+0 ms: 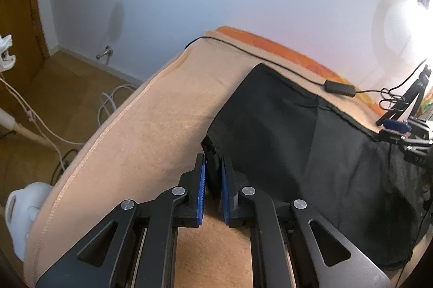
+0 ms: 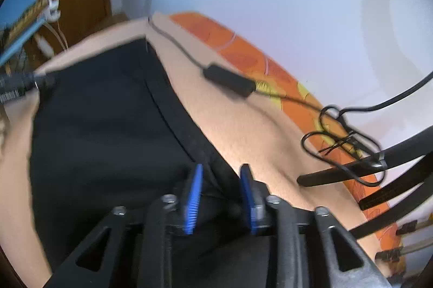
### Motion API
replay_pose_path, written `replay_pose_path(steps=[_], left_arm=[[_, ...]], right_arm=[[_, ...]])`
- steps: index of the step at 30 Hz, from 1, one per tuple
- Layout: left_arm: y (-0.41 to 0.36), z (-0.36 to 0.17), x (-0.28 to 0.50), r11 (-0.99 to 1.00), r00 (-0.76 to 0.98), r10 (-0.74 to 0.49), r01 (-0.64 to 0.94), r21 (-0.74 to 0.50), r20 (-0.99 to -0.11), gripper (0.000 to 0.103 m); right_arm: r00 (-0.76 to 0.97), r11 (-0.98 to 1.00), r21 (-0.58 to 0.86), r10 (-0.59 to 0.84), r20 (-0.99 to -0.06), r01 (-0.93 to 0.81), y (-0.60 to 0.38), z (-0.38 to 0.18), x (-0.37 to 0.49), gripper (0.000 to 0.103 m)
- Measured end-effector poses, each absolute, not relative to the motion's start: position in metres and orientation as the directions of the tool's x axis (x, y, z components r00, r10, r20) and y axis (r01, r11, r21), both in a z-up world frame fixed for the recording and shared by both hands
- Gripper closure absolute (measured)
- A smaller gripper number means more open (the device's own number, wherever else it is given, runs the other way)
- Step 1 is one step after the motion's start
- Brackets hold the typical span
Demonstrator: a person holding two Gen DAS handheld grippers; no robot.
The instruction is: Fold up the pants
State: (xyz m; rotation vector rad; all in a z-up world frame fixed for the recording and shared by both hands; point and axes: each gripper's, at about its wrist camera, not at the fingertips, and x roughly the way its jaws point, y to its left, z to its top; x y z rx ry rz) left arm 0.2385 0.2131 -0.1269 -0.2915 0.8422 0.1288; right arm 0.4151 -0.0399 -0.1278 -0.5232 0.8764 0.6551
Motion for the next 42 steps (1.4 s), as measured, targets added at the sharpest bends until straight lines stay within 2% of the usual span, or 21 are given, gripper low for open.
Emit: replay_pose_path(steps=[3, 5, 14, 21, 26, 27, 29, 31, 32, 34, 36, 38, 42], left_arm=[[0.214, -0.123, 0.233, 0.95, 0.688, -0.025, -0.208, -0.231, -0.725, 0.095], [0.213, -0.121, 0.23, 0.951, 0.703, -0.038, -0.193, -0.242, -0.71, 0.095], [0.193, -0.113, 0.224, 0.972, 0.74, -0.066, -0.105, -0.212, -0.67, 0.095], [0.193, -0.111, 0.222, 0.97, 0.751, -0.09, -0.082, -0.229, -0.654, 0.095], [0.189, -0.109, 0.219, 0.974, 0.756, -0.101, -0.058, -0.22, -0.646, 0.095], [0.188, -0.109, 0.218, 0.974, 0.757, -0.101, -0.056, -0.218, -0.645, 0.095], [0.188, -0.109, 0.218, 0.975, 0.755, -0.097, -0.058, -0.213, -0.648, 0.095], [0.188, -0.109, 0.218, 0.976, 0.752, -0.094, -0.061, -0.211, -0.653, 0.094], [0.187, -0.11, 0.218, 0.977, 0.747, -0.085, -0.068, -0.203, -0.66, 0.09], [0.186, -0.111, 0.22, 0.98, 0.737, -0.046, -0.099, -0.175, -0.674, 0.082], [0.185, -0.113, 0.223, 0.98, 0.726, -0.036, -0.107, -0.165, -0.687, 0.08], [0.185, -0.115, 0.228, 0.98, 0.706, -0.009, -0.133, -0.145, -0.708, 0.061], [0.189, -0.117, 0.235, 0.975, 0.698, -0.027, -0.138, -0.172, -0.716, 0.061]], right_arm=[[0.445, 0.695, -0.086, 0.356, -0.822, -0.714, -0.031, -0.107, 0.408, 0.057], [0.413, 0.68, -0.041, 0.395, -0.82, -0.732, -0.013, -0.093, 0.4, 0.046], [0.211, 0.65, 0.206, 0.503, -0.838, -0.731, 0.091, -0.077, 0.399, 0.045], [0.078, 0.673, 0.343, 0.511, -0.856, -0.655, 0.166, -0.107, 0.423, 0.046], [0.059, 0.724, 0.32, 0.445, -0.894, -0.612, 0.193, -0.141, 0.43, 0.046], [0.056, 0.726, 0.315, 0.436, -0.898, -0.611, 0.192, -0.145, 0.432, 0.048], [0.055, 0.752, 0.289, 0.396, -0.917, -0.592, 0.194, -0.157, 0.436, 0.07], [0.074, 0.761, 0.285, 0.399, -0.914, -0.582, 0.19, -0.159, 0.437, 0.082], [0.069, 0.763, 0.291, 0.401, -0.914, -0.577, 0.188, -0.159, 0.439, 0.089], [0.065, 0.768, 0.317, 0.421, -0.905, -0.557, 0.181, -0.161, 0.441, 0.097], [0.068, 0.762, 0.333, 0.44, -0.895, -0.555, 0.176, -0.161, 0.44, 0.099], [0.07, 0.76, 0.341, 0.45, -0.89, -0.553, 0.172, -0.161, 0.44, 0.101], [0.072, 0.756, 0.36, 0.47, -0.88, -0.546, 0.167, -0.16, 0.442, 0.101]])
